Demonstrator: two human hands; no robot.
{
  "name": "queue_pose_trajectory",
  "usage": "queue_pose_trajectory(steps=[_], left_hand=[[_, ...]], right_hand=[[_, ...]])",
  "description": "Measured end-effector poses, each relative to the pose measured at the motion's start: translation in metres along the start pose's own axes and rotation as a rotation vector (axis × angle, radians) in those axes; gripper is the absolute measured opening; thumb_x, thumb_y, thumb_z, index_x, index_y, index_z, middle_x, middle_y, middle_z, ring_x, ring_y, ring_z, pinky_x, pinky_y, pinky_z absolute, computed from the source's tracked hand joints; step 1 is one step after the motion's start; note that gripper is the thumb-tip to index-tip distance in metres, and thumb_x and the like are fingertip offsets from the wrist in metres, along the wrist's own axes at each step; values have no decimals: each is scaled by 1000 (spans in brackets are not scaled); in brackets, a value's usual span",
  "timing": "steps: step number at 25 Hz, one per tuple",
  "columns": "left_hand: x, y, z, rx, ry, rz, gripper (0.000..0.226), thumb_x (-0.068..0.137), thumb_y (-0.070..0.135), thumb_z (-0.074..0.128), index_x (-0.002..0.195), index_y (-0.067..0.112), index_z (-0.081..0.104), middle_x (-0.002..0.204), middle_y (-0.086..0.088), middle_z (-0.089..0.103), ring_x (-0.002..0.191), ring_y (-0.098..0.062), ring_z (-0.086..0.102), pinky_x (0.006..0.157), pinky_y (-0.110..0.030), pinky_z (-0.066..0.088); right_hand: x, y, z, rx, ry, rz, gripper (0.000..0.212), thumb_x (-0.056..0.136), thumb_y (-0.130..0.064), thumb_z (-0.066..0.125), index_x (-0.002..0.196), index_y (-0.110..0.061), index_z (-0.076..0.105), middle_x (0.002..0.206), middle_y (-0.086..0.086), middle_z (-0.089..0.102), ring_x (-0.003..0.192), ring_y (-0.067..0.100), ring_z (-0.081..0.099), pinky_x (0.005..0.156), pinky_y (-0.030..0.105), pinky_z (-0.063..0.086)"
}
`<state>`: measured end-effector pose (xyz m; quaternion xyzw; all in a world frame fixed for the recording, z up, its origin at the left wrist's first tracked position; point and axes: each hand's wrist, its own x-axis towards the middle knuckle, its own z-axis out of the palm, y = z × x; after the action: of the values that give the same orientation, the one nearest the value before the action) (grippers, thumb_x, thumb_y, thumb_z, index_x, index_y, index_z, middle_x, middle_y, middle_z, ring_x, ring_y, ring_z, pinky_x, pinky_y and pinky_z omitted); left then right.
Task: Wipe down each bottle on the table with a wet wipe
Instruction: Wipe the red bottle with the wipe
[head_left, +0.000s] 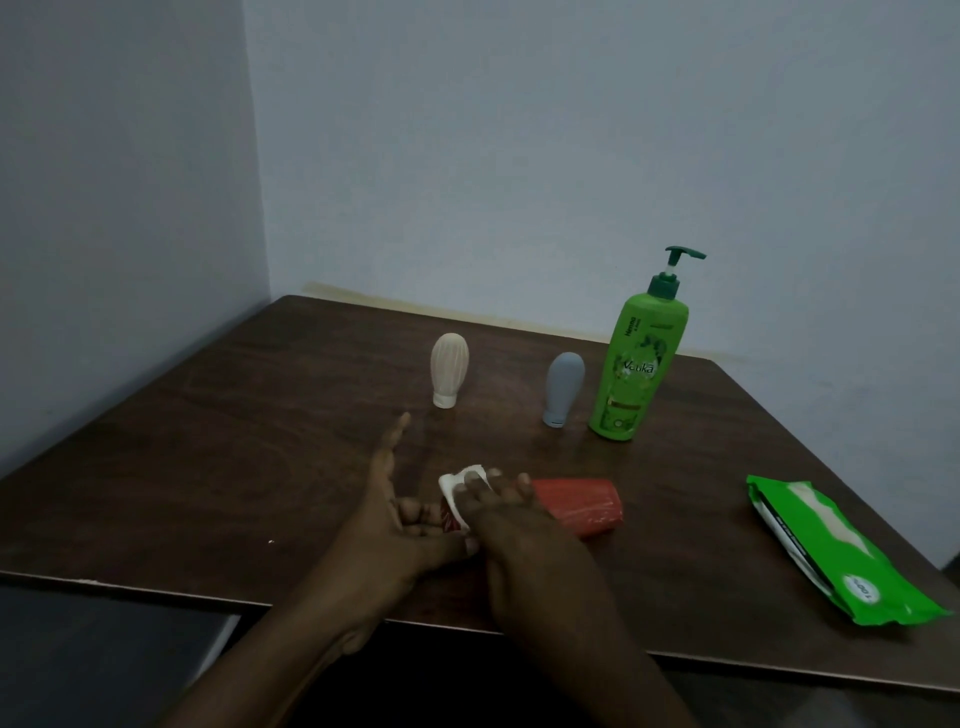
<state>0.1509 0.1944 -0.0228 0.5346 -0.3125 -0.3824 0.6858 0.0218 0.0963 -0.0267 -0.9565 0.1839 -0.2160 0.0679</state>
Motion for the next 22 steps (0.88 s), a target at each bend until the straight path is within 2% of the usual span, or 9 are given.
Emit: queue_pose_trajectory(steps=[3, 6, 8, 10, 13, 15, 19, 21, 22], left_hand=[[-1, 1, 0, -3, 7, -10, 127, 71, -24, 75, 145, 63, 18, 96, -33, 73, 89, -41, 74, 81, -48, 61], [1, -2, -1, 26, 16, -6, 127, 70, -22, 77, 144, 64, 18, 93, -31, 74, 82, -34, 73, 82, -46, 61], [1, -4, -2, 44, 20, -2, 130, 69, -18, 80, 144, 66, 17, 95, -32, 73, 84, -36, 71, 89, -52, 59], [2, -3, -2, 48, 21, -5, 129, 70, -18, 80, 144, 67, 17, 96, -31, 73, 86, -38, 72, 91, -56, 57], [0, 1, 0, -1, -11, -23, 128, 73, -22, 75, 144, 65, 15, 96, -29, 76, 91, -41, 75, 89, -54, 59], [-1, 2, 0, -7, -13, -22, 126, 73, -23, 73, 144, 64, 16, 94, -27, 76, 89, -38, 76, 84, -49, 61], [3, -3, -2, -4, 23, -23, 129, 71, -21, 76, 146, 66, 15, 90, -29, 75, 81, -35, 74, 82, -48, 61], [5, -6, -2, -17, 34, -26, 130, 70, -20, 77, 143, 69, 17, 94, -31, 73, 84, -37, 73, 87, -55, 59], [6, -7, -3, -13, 41, -26, 130, 70, -20, 78, 142, 71, 18, 95, -31, 74, 86, -38, 73, 89, -57, 58]], right_hand=[[1, 26, -15, 34, 13, 81, 60, 88, -13, 35, 144, -29, 47, 150, -8, 45, 141, 6, 37, 121, 20, 11], [-10, 73, -37, -58, 107, 295, 58, 87, -5, 55, 137, -34, 54, 140, -4, 58, 130, 15, 54, 115, 35, 37], [-13, 76, -39, -67, 133, 342, 58, 84, 0, 59, 134, -31, 58, 135, -1, 63, 124, 20, 59, 110, 39, 42], [-9, 56, -26, -30, 133, 269, 57, 84, -3, 54, 135, -28, 57, 138, -1, 59, 130, 18, 54, 116, 38, 35], [-10, 10, -4, -23, 49, 25, 56, 85, -12, 39, 138, -21, 54, 145, -2, 53, 137, 13, 44, 120, 28, 19], [-8, 17, -12, -9, 29, -43, 55, 85, -12, 41, 137, -21, 56, 143, -2, 55, 135, 11, 47, 119, 33, 23], [-19, 83, -42, -57, 82, 246, 49, 87, -12, 59, 132, -32, 60, 135, -6, 62, 122, 17, 61, 106, 31, 43], [-22, 87, -45, -100, 128, 359, 48, 88, -12, 59, 133, -31, 60, 134, -3, 63, 119, 22, 63, 103, 32, 45], [-20, 76, -39, -106, 134, 362, 49, 88, -12, 55, 135, -28, 58, 137, 0, 61, 124, 25, 60, 106, 35, 43]])
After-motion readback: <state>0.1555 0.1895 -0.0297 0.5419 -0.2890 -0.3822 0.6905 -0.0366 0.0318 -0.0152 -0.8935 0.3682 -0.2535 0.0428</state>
